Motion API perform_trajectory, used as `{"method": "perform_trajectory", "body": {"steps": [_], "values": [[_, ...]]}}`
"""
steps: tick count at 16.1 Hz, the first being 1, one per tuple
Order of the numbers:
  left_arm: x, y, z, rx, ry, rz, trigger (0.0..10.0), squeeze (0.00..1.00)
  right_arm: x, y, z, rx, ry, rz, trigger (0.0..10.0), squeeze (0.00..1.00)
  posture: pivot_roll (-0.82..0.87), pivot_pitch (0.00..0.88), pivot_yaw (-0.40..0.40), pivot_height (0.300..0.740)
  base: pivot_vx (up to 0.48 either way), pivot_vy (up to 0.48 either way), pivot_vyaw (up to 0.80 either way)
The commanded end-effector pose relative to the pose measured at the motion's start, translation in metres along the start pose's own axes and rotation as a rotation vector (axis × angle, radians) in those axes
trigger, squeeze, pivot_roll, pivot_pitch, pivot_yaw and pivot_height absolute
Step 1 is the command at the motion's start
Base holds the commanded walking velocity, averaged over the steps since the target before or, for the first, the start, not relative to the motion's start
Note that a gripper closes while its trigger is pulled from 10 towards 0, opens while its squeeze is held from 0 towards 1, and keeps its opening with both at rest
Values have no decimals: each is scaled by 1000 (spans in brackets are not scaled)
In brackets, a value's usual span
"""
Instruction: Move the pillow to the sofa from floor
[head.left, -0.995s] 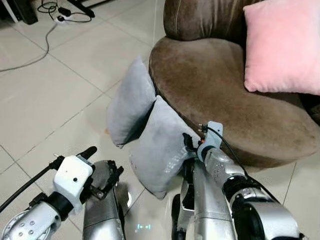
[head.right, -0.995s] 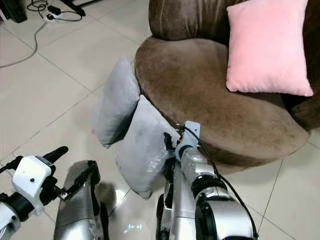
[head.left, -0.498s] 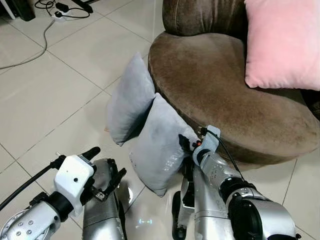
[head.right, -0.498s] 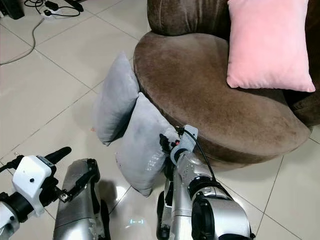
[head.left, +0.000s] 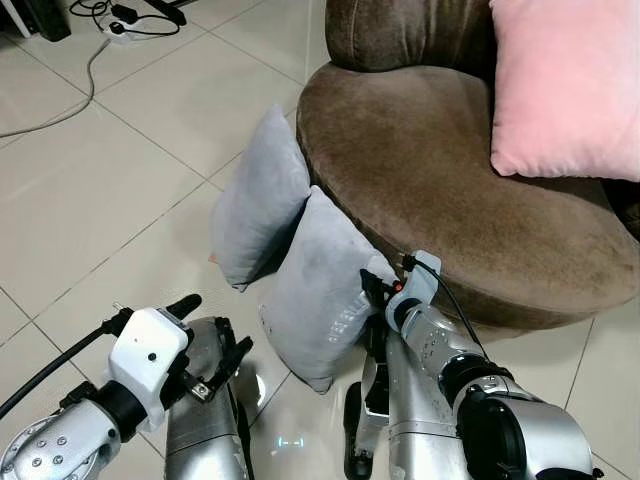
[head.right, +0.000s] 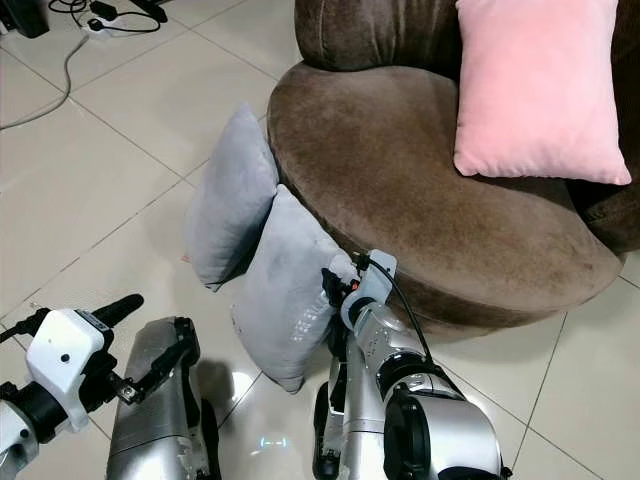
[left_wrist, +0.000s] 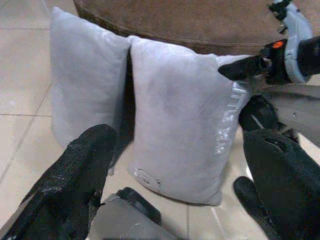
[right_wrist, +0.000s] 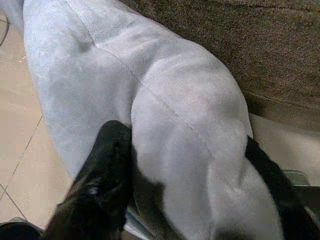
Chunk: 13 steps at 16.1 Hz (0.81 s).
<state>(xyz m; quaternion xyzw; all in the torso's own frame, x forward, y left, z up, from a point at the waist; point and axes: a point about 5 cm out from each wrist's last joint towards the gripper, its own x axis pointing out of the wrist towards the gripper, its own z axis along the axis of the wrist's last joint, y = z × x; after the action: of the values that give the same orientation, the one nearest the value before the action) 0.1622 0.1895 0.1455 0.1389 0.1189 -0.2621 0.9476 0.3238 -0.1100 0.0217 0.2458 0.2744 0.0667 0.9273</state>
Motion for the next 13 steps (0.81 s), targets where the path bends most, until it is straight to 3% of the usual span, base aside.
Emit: {"method": "perform_trajectory", "body": {"steps": [1,6,13], "values": [[-1,-2,-4,-29,22,-26,10000,0,0,0,-6,12,21,7,0,0,198,214,-81,482,0,0,0],[-9,-7,-13,-74,71,-78,10000,0,-1,0,-9,12,32,25,0,0,202,194,-76,482,0,0,0],[-6,-4,-12,-73,65,-77,10000,0,0,8,-12,24,41,84,0,0,209,180,-74,482,0,0,0]]}}
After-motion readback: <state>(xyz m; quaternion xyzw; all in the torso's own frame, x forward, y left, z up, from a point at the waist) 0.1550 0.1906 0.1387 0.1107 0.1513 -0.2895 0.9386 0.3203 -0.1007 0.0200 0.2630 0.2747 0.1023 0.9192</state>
